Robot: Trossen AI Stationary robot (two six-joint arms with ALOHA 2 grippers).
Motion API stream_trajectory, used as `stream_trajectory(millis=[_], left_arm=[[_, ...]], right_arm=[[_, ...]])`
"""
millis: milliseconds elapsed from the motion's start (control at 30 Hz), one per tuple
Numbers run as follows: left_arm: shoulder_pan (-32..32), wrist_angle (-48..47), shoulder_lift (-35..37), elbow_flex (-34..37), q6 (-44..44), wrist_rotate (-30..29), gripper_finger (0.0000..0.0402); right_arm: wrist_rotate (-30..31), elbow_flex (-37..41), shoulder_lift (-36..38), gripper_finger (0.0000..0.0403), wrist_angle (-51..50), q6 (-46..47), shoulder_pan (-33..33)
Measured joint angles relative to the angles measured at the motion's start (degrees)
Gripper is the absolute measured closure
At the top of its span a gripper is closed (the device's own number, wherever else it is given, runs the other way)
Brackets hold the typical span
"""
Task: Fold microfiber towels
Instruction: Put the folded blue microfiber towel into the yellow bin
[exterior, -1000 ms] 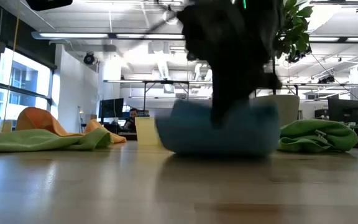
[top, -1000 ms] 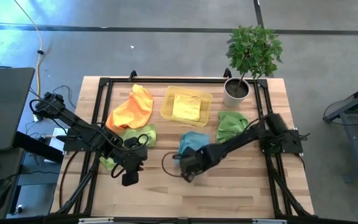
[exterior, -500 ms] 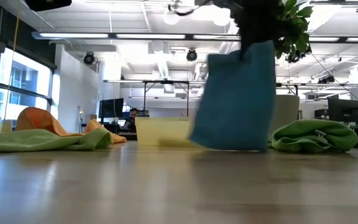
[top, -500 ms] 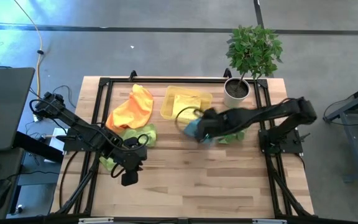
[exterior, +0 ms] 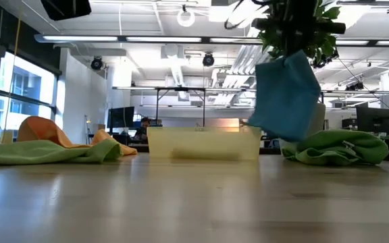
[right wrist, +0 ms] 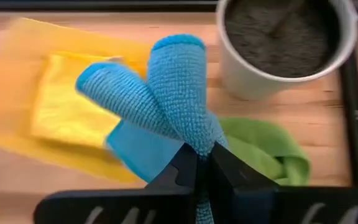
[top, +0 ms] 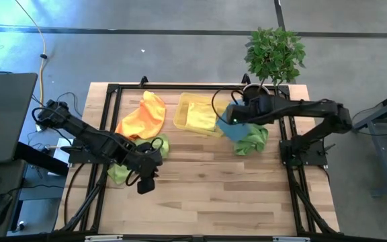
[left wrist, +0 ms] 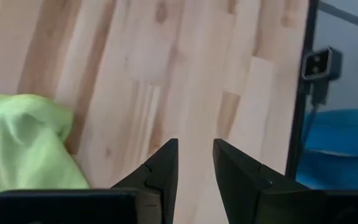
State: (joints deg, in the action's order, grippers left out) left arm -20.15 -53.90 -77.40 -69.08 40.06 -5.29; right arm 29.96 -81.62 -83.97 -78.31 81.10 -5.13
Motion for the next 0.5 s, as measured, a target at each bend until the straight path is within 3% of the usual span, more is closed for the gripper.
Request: stream_trajectory(millis=[100, 233, 500], left_arm=[[1.2, -1.9, 0.9, 0.0, -0.8, 0.5, 0.0312], [2.3, -4.1, 1.3, 0.0, -0.8, 0.5, 0.0312], [5.5, -3.8, 1.4, 0.0, -2.1, 0.1, 0.0312]], right_arm=[[0.0, 0.0, -0.1, 0.04, -4.6, 0.2, -2.0], [3.3, 0.0, 0.5, 0.04, -10.6, 7.9, -3.1], [4.1, 0.0, -2.3, 0.04, -4.9, 5.5, -5.5]])
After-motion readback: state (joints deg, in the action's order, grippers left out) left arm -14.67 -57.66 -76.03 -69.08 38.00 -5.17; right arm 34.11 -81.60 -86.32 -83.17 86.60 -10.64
